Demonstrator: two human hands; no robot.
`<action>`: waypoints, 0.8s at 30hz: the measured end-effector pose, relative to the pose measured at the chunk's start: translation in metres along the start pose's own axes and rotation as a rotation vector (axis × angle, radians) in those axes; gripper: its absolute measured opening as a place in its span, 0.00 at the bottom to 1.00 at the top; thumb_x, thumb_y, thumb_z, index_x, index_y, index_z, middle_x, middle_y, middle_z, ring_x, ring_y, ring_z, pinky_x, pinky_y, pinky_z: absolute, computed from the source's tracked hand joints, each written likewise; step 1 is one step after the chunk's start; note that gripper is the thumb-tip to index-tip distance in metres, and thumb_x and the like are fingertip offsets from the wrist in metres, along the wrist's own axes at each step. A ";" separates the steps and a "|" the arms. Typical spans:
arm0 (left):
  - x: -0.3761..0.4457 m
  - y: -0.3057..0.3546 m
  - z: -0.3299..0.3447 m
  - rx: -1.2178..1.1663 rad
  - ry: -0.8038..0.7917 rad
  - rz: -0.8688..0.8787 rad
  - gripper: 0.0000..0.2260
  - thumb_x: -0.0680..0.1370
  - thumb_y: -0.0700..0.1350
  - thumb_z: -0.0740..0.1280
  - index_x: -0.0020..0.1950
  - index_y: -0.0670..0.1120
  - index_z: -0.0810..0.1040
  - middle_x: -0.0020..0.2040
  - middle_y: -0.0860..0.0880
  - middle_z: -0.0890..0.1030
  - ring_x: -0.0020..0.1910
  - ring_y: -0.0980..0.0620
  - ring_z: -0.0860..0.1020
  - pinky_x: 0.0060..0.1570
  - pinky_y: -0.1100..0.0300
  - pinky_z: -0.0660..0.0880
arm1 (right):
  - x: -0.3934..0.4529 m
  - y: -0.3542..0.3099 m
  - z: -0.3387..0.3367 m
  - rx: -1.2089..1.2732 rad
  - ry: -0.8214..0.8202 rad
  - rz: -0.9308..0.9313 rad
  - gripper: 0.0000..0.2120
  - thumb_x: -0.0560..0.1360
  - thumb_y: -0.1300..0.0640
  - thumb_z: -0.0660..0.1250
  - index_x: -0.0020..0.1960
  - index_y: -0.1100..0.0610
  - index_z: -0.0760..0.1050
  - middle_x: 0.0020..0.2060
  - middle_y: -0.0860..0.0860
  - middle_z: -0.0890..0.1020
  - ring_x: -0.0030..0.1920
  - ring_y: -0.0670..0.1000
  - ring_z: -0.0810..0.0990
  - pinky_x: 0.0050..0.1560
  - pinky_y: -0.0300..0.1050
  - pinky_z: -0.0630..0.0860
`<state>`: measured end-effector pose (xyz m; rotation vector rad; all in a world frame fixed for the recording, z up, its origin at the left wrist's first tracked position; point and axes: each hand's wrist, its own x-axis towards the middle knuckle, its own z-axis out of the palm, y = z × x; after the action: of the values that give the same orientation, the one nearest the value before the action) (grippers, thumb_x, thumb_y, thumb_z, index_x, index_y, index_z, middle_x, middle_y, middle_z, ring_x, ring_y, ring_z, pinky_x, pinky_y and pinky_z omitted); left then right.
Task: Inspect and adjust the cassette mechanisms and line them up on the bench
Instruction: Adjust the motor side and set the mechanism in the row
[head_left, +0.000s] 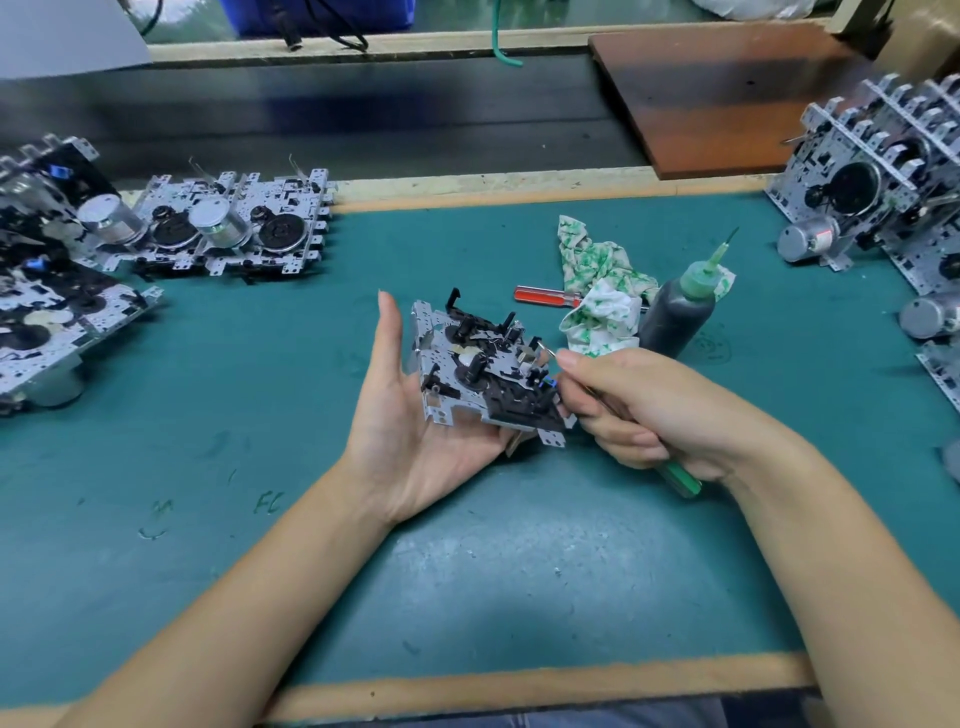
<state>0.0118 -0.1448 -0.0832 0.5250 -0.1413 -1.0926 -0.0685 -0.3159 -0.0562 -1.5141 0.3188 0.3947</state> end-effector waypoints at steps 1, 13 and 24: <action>0.000 0.000 0.000 0.001 0.001 -0.003 0.41 0.71 0.71 0.56 0.68 0.38 0.72 0.66 0.39 0.74 0.64 0.42 0.74 0.67 0.47 0.68 | 0.000 0.000 0.000 -0.003 0.007 0.000 0.23 0.81 0.49 0.54 0.30 0.56 0.63 0.16 0.49 0.59 0.16 0.45 0.53 0.19 0.31 0.50; -0.002 0.004 -0.001 -0.052 0.019 -0.044 0.39 0.75 0.70 0.51 0.62 0.37 0.77 0.62 0.37 0.78 0.60 0.41 0.78 0.58 0.46 0.76 | -0.002 -0.003 -0.001 -0.056 -0.023 0.008 0.26 0.79 0.46 0.55 0.25 0.54 0.65 0.16 0.49 0.60 0.16 0.44 0.54 0.19 0.28 0.53; 0.002 0.009 -0.005 0.130 0.194 -0.106 0.35 0.76 0.67 0.51 0.60 0.40 0.80 0.61 0.38 0.79 0.57 0.44 0.79 0.55 0.52 0.78 | 0.001 0.001 0.012 -0.202 -0.059 0.012 0.29 0.81 0.47 0.54 0.22 0.52 0.67 0.14 0.49 0.63 0.15 0.45 0.57 0.19 0.31 0.55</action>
<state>0.0213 -0.1419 -0.0836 0.7591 -0.0149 -1.1341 -0.0688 -0.3036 -0.0575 -1.6952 0.2476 0.4920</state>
